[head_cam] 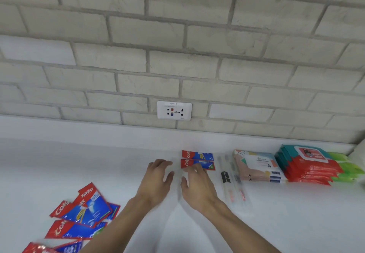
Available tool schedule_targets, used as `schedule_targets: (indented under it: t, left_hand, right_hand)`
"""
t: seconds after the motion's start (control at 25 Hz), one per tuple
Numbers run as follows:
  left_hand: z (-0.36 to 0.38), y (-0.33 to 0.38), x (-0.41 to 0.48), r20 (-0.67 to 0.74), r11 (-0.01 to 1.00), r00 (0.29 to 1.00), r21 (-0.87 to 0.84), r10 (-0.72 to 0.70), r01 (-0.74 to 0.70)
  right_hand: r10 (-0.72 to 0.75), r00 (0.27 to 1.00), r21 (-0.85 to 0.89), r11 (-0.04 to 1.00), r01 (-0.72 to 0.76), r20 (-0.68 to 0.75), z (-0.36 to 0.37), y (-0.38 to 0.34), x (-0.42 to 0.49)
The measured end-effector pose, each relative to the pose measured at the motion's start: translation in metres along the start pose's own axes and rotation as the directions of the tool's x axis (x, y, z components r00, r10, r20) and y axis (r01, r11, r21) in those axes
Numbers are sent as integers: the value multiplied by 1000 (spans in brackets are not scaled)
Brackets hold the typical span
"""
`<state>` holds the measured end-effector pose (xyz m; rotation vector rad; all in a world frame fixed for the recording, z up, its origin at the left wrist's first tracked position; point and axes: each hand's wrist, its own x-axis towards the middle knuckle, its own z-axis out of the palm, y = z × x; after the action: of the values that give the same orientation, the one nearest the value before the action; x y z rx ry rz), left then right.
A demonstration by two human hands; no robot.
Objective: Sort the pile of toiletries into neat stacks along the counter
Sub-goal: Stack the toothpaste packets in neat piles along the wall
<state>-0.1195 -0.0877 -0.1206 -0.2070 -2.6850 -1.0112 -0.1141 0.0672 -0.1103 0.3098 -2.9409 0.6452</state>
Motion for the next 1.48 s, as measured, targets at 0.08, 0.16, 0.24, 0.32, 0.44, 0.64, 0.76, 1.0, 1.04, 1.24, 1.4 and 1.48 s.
schedule_targets:
  t: [0.08,0.16,0.24,0.32,0.44,0.64,0.76,1.0,1.04,1.24,1.4,1.48]
  left_hand:
    - [-16,-5,-14,-27,999,1000,36,4,-3]
    - [-33,-11,-32,-54,997,999,75,1,3]
    - [-47,-18,-49,-80,995,997,100,-1,9]
    - [-63,-25,-68,-106,993,994,117,-16,28]
    - [-83,-39,-92,-118,984,992,167,-50,70]
    - [-113,-62,-125,-106,963,983,212,-147,167]
    - [-129,-74,-140,-105,941,970,239,-221,240]
    - [-149,-101,-157,-89,921,952,239,-294,307]
    - [-150,-104,-158,-85,921,951,236,-298,310]
    - [-152,-110,-155,-43,915,948,254,-314,314]
    - [-154,-116,-150,-19,906,953,305,-303,294]
    - [-155,-118,-148,-3,903,954,321,-301,286]
  right_hand:
    - [-26,1000,61,998,26,0,-2,-17,-11]
    - [-57,998,109,992,55,12,-1,-35,-23]
    - [-81,996,149,986,75,35,2,-50,-35]
    - [-105,992,173,981,92,66,6,-67,-47]
    - [-135,985,197,974,112,106,13,-90,-63]
    - [-188,966,221,964,147,176,33,-124,-80]
    - [-210,957,225,960,164,199,46,-141,-84]
    - [-213,950,215,963,164,230,68,-164,-83]
    - [-210,949,205,965,163,235,72,-167,-82]
    - [-128,970,180,980,91,209,85,-173,-66]
    - [-29,983,140,990,3,182,94,-183,-52]
    - [9,981,115,993,-31,194,101,-188,-47]
